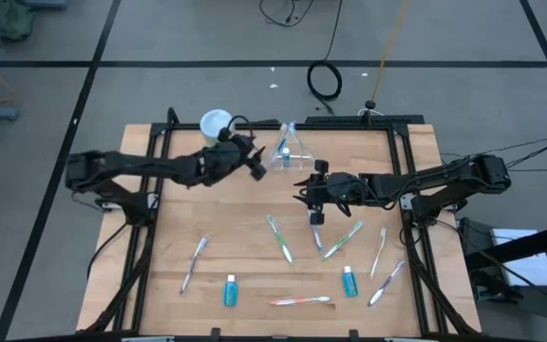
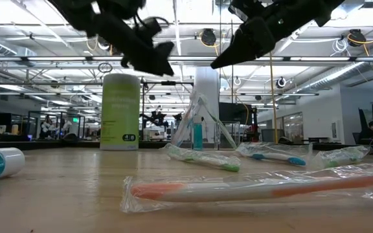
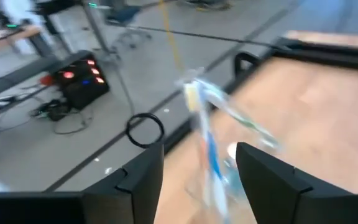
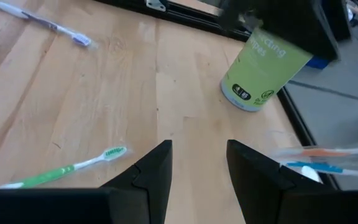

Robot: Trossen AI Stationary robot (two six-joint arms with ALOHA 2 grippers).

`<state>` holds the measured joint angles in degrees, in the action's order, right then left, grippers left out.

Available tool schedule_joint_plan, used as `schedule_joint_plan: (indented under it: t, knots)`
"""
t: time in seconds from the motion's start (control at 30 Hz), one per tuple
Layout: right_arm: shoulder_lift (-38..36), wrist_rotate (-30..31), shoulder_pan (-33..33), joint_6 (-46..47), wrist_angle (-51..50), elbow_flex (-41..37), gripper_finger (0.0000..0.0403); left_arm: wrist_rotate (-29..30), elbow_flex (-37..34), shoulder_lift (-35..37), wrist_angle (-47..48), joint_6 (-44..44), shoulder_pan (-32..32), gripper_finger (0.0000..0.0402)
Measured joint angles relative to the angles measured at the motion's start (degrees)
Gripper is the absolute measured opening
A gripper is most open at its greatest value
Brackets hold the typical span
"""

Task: Pick & Place toothbrushing station
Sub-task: Put the left mouthwash bottle into the transparent bin

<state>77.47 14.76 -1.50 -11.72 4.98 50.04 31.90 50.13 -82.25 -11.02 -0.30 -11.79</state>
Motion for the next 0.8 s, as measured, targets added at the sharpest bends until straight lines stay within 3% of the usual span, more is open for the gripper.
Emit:
schedule_joint_plan:
  t: [0.23, 0.4, 0.67, 0.8]
  knots:
    - [0.0, 0.0, 0.0, 2.3, -0.1, 0.0, 0.0144, -7.3, 0.0, 11.3, 19.0, -4.1, 4.7, 0.0193]
    - [0.0, 0.0, 0.0, 2.3, -0.1, 0.0, 0.0144, -19.7, 0.0, 14.8, 27.4, -20.9, 7.8, 0.0176]
    - [0.0, 0.0, 0.0, 2.3, -0.1, 0.0, 0.0144, -43.8, 0.0, 10.9, 25.9, -47.2, 16.1, 0.0147]
    - [0.0, 0.0, 0.0, 2.5, 0.4, 0.0, 0.0144, -46.2, 0.0, 8.3, 22.0, -52.0, 19.6, 0.0146]
